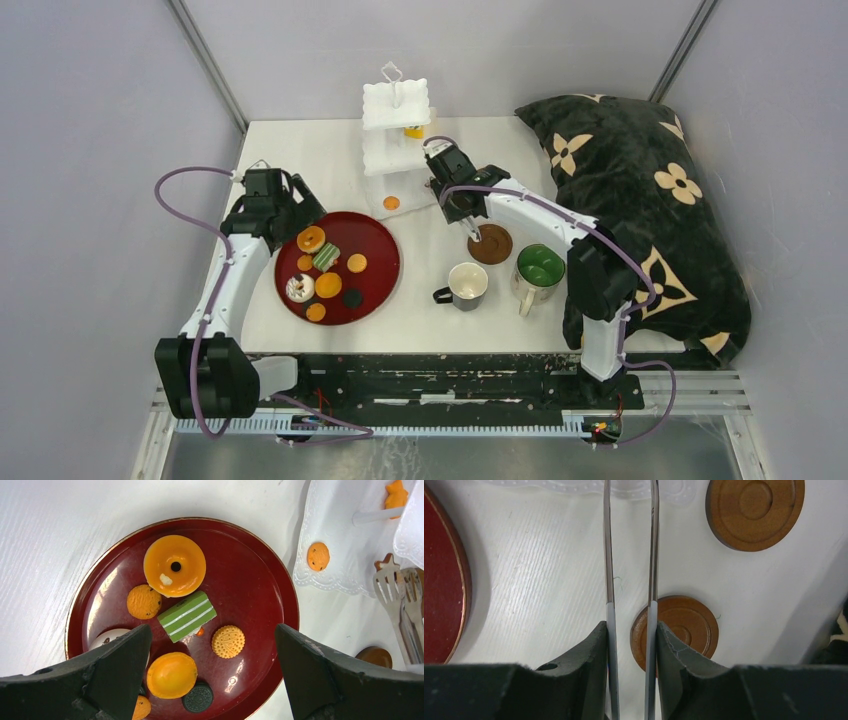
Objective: Serve the afternoon tea
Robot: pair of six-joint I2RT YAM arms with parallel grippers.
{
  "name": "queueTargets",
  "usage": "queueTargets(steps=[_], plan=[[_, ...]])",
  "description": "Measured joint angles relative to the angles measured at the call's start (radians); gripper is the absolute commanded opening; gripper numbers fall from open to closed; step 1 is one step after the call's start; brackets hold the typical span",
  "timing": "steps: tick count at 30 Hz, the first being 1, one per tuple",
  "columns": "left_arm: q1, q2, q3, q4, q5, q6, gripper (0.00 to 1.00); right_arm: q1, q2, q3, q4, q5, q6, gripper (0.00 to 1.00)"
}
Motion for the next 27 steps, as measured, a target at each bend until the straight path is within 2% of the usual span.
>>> queueTargets(steps=[7, 16, 20, 27], plan=[[0.000, 0.002, 0.003, -0.002, 0.015, 0.019, 1.00, -0.019, 0.071, 0.027, 0.026, -0.001, 0.014, 0.39], [0.000, 0.002, 0.011, -0.005, 0.014, 0.019, 1.00, -0.023, 0.082, 0.047, 0.037, -0.007, 0.025, 0.50], [0.000, -0.003, 0.011, -0.008, 0.014, 0.019, 1.00, -0.023, 0.080, 0.047, 0.039, -0.007, 0.025, 0.49], [0.000, -0.018, 0.011, -0.016, 0.014, 0.019, 1.00, -0.023, -0.009, -0.010, 0.046, -0.008, 0.030, 0.36]])
